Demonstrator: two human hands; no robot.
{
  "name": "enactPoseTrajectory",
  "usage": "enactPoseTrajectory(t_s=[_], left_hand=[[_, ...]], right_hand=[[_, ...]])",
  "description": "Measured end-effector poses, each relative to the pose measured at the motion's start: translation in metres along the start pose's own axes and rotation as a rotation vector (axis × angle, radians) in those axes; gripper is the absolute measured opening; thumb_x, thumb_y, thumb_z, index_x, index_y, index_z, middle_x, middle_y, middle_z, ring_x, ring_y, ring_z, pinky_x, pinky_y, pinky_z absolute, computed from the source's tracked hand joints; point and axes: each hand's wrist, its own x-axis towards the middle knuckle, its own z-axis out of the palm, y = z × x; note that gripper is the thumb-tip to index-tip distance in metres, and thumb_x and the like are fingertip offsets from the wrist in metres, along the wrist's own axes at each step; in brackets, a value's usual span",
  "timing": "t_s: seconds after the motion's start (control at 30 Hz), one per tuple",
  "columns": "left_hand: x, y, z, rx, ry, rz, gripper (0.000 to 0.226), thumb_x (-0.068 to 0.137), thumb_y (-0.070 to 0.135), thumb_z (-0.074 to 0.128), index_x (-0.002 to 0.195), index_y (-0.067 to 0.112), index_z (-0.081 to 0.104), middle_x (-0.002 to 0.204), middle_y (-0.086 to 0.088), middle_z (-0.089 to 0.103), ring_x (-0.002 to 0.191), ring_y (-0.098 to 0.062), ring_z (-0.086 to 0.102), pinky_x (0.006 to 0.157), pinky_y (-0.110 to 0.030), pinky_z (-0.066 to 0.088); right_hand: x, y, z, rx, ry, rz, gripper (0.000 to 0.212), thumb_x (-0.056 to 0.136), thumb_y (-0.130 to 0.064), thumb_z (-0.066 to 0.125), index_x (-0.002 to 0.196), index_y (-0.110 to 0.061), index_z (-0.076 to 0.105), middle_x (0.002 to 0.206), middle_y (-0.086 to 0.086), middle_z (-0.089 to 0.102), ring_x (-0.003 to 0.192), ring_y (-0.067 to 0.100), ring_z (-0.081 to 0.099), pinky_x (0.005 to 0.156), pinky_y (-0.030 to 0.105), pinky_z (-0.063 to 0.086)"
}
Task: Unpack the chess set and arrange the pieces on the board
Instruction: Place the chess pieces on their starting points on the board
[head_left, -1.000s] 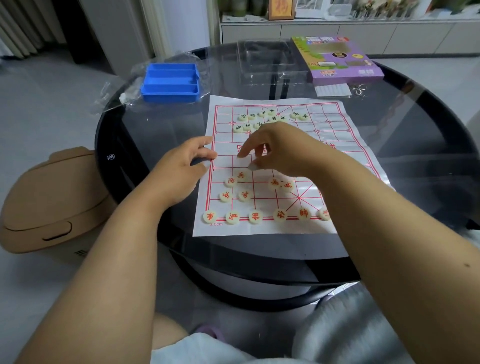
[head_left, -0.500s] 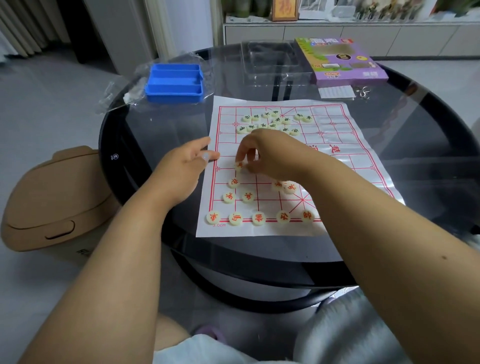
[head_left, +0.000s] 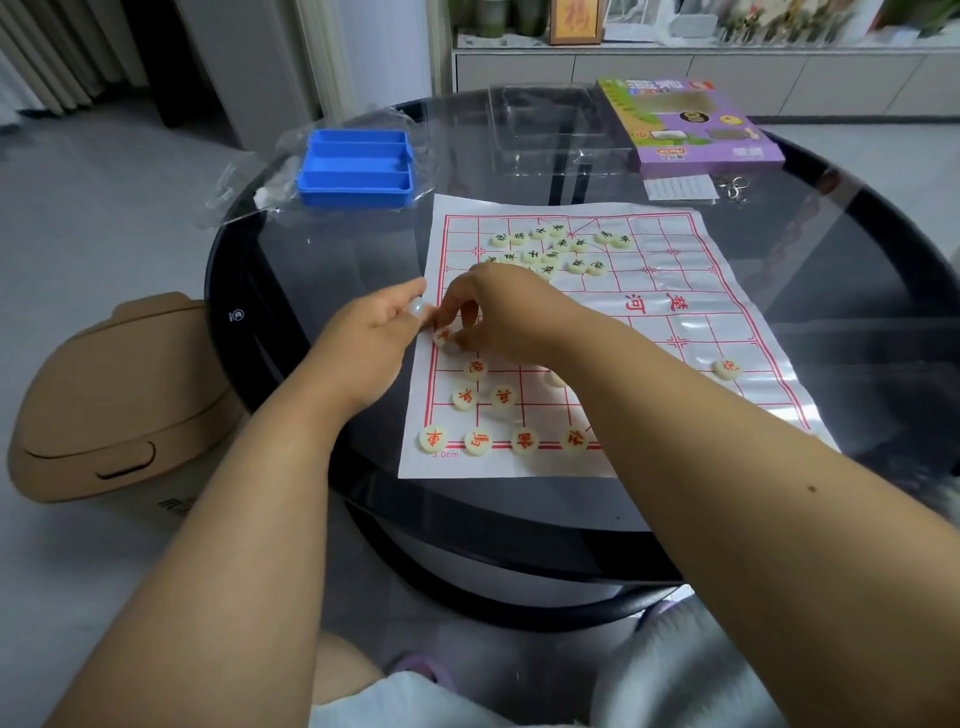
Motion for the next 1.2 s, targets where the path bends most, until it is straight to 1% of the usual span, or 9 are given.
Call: enactPoseTrajectory(t_s=[0.1,0.23,0.33,0.5,0.67,0.77,0.87,1.03,1.2], left_hand=[[0.002,-0.002,0.002,0.052,0.014,0.002,0.035,0.101,0.030,0.044,0.135,0.030,0.053,0.123,0.013,0.063,0.112,-0.010,0.059,0.094,-0.028,0.046],[0.003,-0.004,0.006,0.125,0.098,0.012,0.037,0.098,0.025,0.051,0.135,0.025,0.053,0.125,0.011,0.063,0.109,-0.006,0.059,0.088,-0.023,0.047],[0.002,-0.003,0.010,0.184,0.167,0.036,0.033,0.095,0.021,0.058,0.127,0.023,0.059,0.122,0.010,0.064,0.110,-0.008,0.058,0.087,-0.024,0.048],[0.004,-0.007,0.013,0.268,0.200,0.054,0.028,0.091,0.026,0.063,0.119,0.023,0.066,0.128,0.009,0.060,0.110,-0.012,0.058,0.085,-0.025,0.049],[0.009,-0.011,0.013,0.329,0.199,0.093,0.022,0.087,0.025,0.068,0.108,0.020,0.072,0.127,0.007,0.059,0.113,-0.010,0.054,0.087,-0.018,0.038],[0.009,-0.011,0.012,0.331,0.192,0.096,0.022,0.087,0.027,0.068,0.108,0.021,0.071,0.126,0.009,0.058,0.112,-0.008,0.053,0.087,-0.020,0.038],[0.008,-0.011,0.011,0.318,0.177,0.079,0.023,0.089,0.028,0.065,0.111,0.021,0.069,0.122,0.014,0.056,0.107,-0.006,0.052,0.079,-0.018,0.044],[0.008,-0.009,0.012,0.279,0.162,0.065,0.022,0.090,0.027,0.064,0.111,0.021,0.068,0.116,0.016,0.053,0.099,-0.005,0.052,0.064,-0.011,0.042],[0.008,-0.010,0.012,0.274,0.157,0.055,0.025,0.089,0.027,0.065,0.113,0.022,0.067,0.119,0.017,0.053,0.097,-0.004,0.052,0.060,-0.010,0.040]], right_hand=[[-0.011,0.002,-0.009,0.071,0.032,-0.026,0.025,0.084,-0.024,0.068,0.109,-0.025,0.069,0.103,-0.003,0.061,0.085,0.012,0.054,0.069,0.019,0.044],[-0.033,0.003,-0.021,0.141,-0.077,-0.089,0.023,0.079,-0.020,0.074,0.098,-0.032,0.071,0.099,-0.008,0.059,0.080,0.009,0.054,0.071,0.022,0.049],[-0.039,0.001,-0.018,0.075,-0.143,-0.124,0.028,0.078,-0.022,0.076,0.101,-0.036,0.070,0.100,-0.009,0.057,0.082,0.010,0.053,0.074,0.024,0.050],[-0.039,-0.003,-0.009,0.004,-0.184,-0.130,0.028,0.078,-0.025,0.076,0.104,-0.031,0.070,0.106,-0.007,0.057,0.085,0.009,0.052,0.080,0.023,0.050],[-0.036,-0.005,-0.006,-0.020,-0.156,-0.145,0.022,0.081,-0.024,0.072,0.103,-0.028,0.071,0.102,-0.007,0.055,0.085,0.010,0.051,0.071,0.017,0.044],[-0.039,0.004,-0.023,0.059,-0.091,-0.109,0.019,0.084,-0.023,0.069,0.102,-0.026,0.070,0.092,-0.013,0.053,0.079,0.006,0.050,0.067,0.014,0.043],[-0.039,0.026,-0.039,0.114,0.004,0.006,0.022,0.085,-0.022,0.067,0.107,-0.021,0.068,0.096,-0.011,0.057,0.083,0.005,0.054,0.068,0.011,0.043],[-0.036,0.043,-0.029,0.041,-0.023,0.100,0.022,0.088,-0.013,0.063,0.107,-0.022,0.068,0.102,-0.006,0.059,0.092,0.012,0.056,0.080,0.019,0.047],[-0.032,0.043,-0.020,0.048,-0.016,0.108,0.021,0.085,-0.018,0.067,0.105,-0.025,0.067,0.106,-0.003,0.061,0.092,0.015,0.058,0.085,0.032,0.054]])
